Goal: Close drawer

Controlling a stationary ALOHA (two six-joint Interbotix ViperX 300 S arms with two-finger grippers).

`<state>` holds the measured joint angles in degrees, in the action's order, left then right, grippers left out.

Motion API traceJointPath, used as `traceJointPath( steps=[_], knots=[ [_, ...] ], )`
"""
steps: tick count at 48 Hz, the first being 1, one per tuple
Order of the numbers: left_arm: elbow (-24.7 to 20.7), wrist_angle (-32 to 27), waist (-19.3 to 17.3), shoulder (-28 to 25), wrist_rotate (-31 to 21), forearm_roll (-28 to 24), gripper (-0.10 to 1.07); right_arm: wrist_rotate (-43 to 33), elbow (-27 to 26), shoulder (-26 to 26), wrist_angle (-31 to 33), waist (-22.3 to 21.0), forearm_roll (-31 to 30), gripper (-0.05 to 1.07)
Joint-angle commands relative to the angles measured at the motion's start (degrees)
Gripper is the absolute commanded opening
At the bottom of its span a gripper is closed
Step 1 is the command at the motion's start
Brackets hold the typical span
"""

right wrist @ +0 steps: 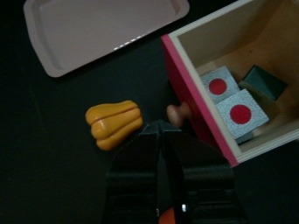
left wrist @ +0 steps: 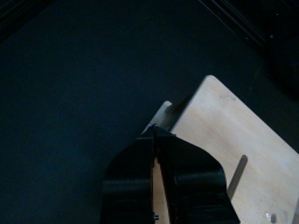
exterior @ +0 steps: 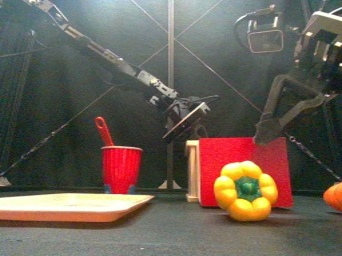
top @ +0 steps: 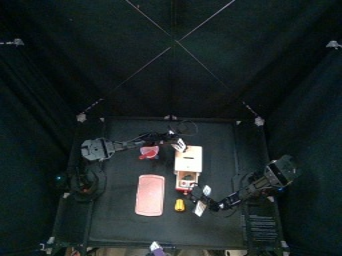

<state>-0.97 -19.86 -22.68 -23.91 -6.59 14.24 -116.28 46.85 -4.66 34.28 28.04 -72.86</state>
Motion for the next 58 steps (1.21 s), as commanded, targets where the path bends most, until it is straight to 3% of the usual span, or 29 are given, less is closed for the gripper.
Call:
traceJointPath(
  steps=[1, 20, 58],
  knots=[
    [-0.6, -0.2, 0.1, 0.6, 0.1, -0.1, 0.40, 0.1, -1.1, -0.7, 0.0, -1.7, -0.4, 0.26],
    [-0.6, -0.2, 0.1, 0.7, 0.1, -0.1, 0.40, 0.1, -0.7, -0.7, 1.0, -5.1, -0.4, 0.26],
    [-1.1, -0.9, 0.2, 1.1, 0.0, 0.0, 0.40, -0.5, -0.3, -0.7, 12.9, -9.5, -0.1, 0.26]
  ],
)
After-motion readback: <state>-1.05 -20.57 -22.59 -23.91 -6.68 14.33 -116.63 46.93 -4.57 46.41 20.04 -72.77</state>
